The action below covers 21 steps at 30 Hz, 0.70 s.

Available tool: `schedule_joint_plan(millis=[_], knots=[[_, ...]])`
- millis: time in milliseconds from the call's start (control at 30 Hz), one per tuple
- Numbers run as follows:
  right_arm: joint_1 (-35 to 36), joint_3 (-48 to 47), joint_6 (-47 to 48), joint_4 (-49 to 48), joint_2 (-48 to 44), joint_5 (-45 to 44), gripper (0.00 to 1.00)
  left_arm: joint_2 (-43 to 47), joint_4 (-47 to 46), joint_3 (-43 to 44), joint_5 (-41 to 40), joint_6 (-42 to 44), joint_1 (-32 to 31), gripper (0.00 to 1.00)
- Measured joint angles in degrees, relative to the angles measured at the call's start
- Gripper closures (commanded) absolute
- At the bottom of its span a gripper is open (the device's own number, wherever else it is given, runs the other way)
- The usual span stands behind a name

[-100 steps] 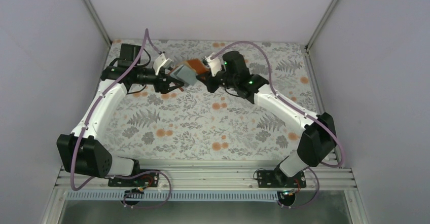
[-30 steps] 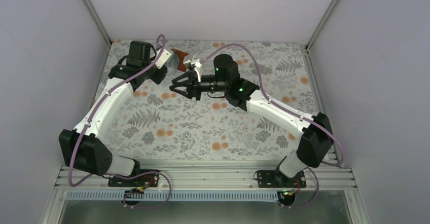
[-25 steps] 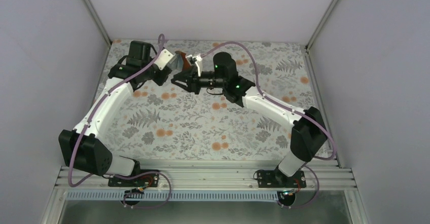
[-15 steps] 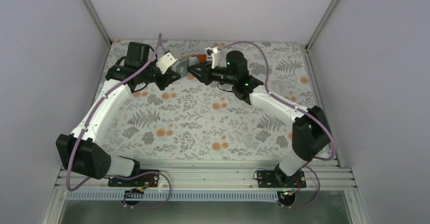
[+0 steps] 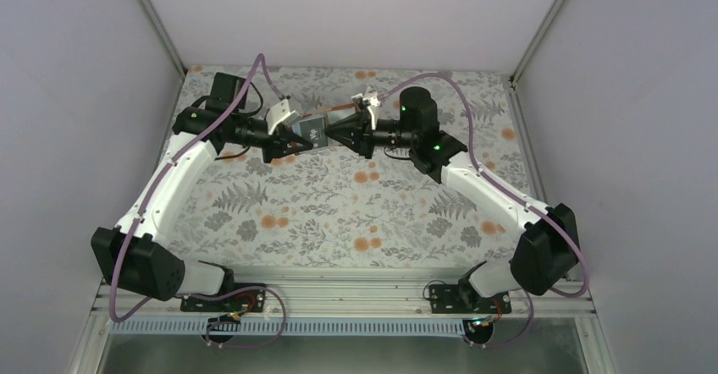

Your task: Take the credit cards out of the card holder

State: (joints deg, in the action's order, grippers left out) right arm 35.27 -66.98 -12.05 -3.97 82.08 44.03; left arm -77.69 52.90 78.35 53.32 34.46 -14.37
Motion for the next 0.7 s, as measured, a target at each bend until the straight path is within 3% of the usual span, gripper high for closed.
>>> schedule_joint_plan(millis=[233, 433, 700], knots=[[1.6, -0.8, 5.1, 3.4, 0.0, 2.9, 0.90, 0.0, 3.8, 0.5, 3.3, 3.2, 0.3, 0.98], [2.4, -2.2, 6.6, 5.5, 0.1, 2.3, 0.76, 0.0, 4.9, 0.5, 4.3, 4.4, 0.8, 0.98], [3.6, -3.6, 8.8, 6.8, 0.6, 1.0, 0.95, 0.6, 6.3, 0.5, 4.3, 5.3, 1.5, 0.98]])
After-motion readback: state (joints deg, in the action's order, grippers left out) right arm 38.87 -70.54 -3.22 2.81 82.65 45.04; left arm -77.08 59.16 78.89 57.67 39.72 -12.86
